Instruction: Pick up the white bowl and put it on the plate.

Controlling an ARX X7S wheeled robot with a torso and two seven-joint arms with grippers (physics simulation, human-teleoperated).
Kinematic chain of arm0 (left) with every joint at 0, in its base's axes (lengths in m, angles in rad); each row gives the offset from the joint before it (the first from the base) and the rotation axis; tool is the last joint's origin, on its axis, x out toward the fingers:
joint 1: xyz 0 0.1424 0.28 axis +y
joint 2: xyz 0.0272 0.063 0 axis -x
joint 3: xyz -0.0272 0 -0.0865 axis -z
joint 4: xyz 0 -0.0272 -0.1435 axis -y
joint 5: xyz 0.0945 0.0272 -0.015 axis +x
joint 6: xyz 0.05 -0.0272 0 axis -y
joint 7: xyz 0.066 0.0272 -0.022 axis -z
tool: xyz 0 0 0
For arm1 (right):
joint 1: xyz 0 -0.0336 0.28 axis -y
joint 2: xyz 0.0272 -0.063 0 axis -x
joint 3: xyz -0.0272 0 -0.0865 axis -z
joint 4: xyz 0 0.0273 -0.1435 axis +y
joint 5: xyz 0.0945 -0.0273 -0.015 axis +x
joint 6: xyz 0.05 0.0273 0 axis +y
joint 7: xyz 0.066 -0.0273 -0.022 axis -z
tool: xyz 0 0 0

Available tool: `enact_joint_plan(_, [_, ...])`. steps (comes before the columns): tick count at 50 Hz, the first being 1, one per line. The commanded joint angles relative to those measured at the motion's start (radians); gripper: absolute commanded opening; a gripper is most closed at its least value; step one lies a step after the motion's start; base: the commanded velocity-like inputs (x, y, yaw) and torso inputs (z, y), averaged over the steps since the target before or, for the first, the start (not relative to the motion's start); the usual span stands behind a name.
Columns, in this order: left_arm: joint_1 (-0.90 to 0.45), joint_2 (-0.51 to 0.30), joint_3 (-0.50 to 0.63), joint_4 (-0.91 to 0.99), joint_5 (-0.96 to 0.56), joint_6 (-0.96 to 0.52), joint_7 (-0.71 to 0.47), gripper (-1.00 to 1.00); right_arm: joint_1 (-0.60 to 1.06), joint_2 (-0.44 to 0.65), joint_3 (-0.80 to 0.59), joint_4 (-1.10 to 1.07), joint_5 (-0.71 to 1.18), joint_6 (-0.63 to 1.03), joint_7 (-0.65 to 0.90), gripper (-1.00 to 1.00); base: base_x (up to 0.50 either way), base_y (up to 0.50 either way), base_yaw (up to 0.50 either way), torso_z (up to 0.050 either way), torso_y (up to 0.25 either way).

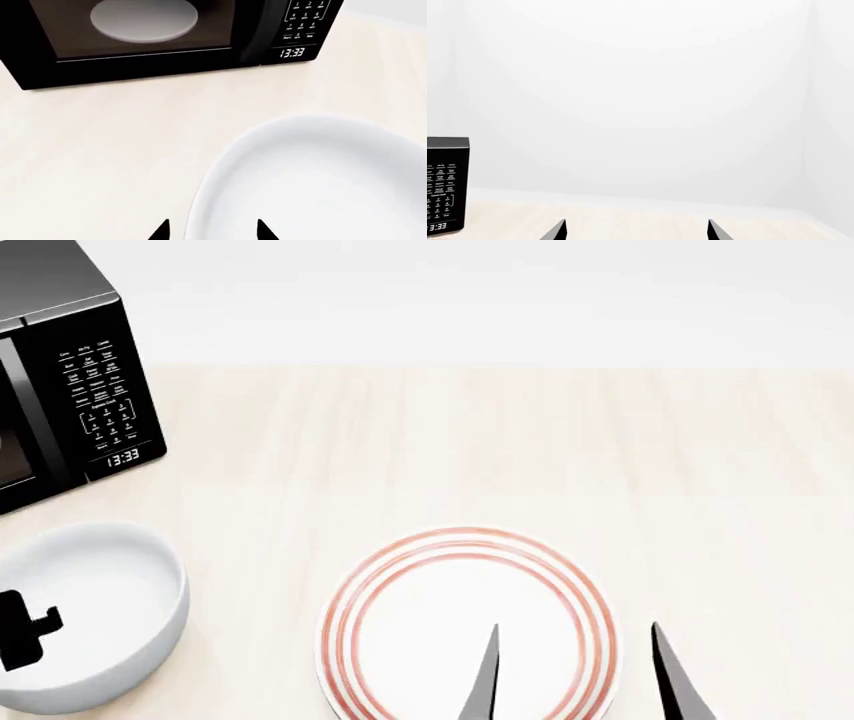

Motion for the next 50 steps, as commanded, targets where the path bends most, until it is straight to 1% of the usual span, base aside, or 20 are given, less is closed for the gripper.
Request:
enact_joint_plan(1, [0.001,0.002,0.0,-0.01,0.002,0.005,0.003,-1.0,0.002,0.002,-0.005,0.001,0.001,-0.001,0.002,1.0,0.0,0.0,0.0,0.0,0.0])
enact_joint_plan(4, [-0.016,0.01,0.007,-0.047,0.014,0.017,0.022,-1.0,0.001,0.002,-0.006,0.002,0.001,-0.003,0.003,1.0,0.0,0.0,0.0,0.0,0.0])
enact_joint_plan(7, [0.0,0.005,0.002,-0.017,0.004,0.008,0.008,-1.0,0.004,0.003,-0.007,0.003,0.003,-0.003,0.002,1.0,0.0,0.0,0.0,0.0,0.0])
enact_joint_plan(10, [-0.012,0.009,0.006,-0.044,0.012,0.019,0.021,-1.0,0.005,0.003,-0.007,0.004,0.005,-0.003,0.002,1.0,0.0,0.0,0.0,0.0,0.0])
enact_joint_plan(17, [0.028,-0.006,-0.012,0.016,-0.008,0.008,-0.016,-1.0,0.005,0.005,-0.009,0.005,0.006,-0.005,0.004,1.0,0.0,0.0,0.0,0.0,0.0])
enact_joint_plan(25, [-0.012,0.008,-0.015,-0.088,0.022,0.065,0.021,-1.0,0.004,0.007,-0.012,0.009,0.005,-0.007,0.006,1.0,0.0,0.0,0.0,0.0,0.0])
enact_joint_plan(29, [0.01,-0.002,-0.034,-0.044,0.006,0.066,-0.006,-1.0,0.005,0.007,-0.015,0.008,0.004,-0.006,0.007,1.0,0.0,0.0,0.0,0.0,0.0])
enact_joint_plan(32, [-0.005,-0.002,-0.037,-0.063,0.016,0.085,-0.001,-1.0,0.005,0.008,-0.015,0.007,0.005,-0.006,0.008,1.0,0.0,0.0,0.0,0.0,0.0])
enact_joint_plan(38, [0.014,-0.023,-0.068,0.016,-0.017,0.067,-0.044,-1.0,0.007,0.008,-0.019,0.011,0.005,-0.008,0.009,1.0,0.0,0.0,0.0,0.0,0.0])
enact_joint_plan(39, [0.033,-0.033,-0.083,0.065,-0.036,0.055,-0.069,-1.0,0.007,0.008,-0.019,0.011,0.005,-0.007,0.009,1.0,0.0,0.0,0.0,0.0,0.0])
enact_joint_plan(41, [0.044,-0.04,-0.097,0.102,-0.054,0.044,-0.088,-1.0,0.007,0.009,-0.02,0.009,0.004,-0.007,0.01,1.0,0.0,0.0,0.0,0.0,0.0])
enact_joint_plan(50, [0.046,-0.057,-0.138,0.203,-0.118,0.006,-0.133,-1.0,0.01,0.01,-0.023,0.015,0.006,-0.011,0.01,1.0,0.0,0.0,0.0,0.0,0.0])
